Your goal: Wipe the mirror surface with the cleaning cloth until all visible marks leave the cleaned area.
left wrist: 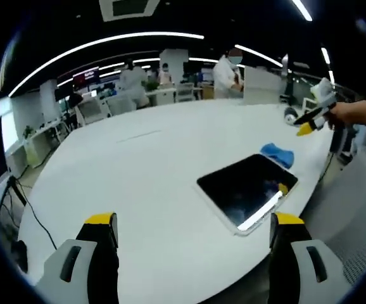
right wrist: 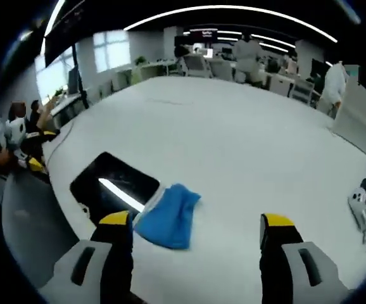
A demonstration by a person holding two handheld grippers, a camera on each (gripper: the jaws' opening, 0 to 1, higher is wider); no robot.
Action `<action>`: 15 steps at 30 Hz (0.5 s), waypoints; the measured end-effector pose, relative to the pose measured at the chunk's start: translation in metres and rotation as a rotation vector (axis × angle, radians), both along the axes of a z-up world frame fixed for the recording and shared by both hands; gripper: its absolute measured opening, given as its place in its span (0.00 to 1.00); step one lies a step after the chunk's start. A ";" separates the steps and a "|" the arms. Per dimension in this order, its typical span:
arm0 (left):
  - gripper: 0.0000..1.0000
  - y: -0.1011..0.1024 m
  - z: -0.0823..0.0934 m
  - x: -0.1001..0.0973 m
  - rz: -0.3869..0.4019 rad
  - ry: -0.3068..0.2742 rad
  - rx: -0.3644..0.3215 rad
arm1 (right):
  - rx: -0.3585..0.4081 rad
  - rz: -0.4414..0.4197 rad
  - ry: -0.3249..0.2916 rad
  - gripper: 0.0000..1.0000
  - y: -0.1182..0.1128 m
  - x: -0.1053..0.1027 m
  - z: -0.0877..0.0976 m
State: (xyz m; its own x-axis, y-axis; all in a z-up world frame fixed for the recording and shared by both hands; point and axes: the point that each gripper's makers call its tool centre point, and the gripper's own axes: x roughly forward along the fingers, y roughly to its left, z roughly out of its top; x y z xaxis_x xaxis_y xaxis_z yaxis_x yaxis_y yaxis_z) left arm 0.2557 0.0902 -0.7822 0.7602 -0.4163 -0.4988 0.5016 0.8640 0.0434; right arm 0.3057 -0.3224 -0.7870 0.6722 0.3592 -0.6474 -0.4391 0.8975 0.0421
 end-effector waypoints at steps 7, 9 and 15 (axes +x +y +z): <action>1.00 0.010 -0.010 -0.011 -0.024 -0.001 0.032 | 0.062 0.001 -0.079 0.98 -0.022 -0.035 0.002; 1.00 -0.002 -0.014 -0.018 -0.073 0.026 0.026 | 0.048 0.001 -0.096 0.98 -0.026 -0.044 0.004; 1.00 0.006 -0.014 -0.019 -0.031 0.062 -0.055 | 0.015 0.055 -0.176 0.98 -0.029 -0.052 0.015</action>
State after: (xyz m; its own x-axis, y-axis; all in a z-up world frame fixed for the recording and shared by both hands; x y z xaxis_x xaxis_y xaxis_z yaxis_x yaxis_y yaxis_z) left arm 0.2366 0.0967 -0.7960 0.7148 -0.4671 -0.5205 0.5282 0.8483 -0.0359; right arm 0.2535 -0.3517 -0.7722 0.7538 0.4077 -0.5153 -0.4896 0.8715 -0.0267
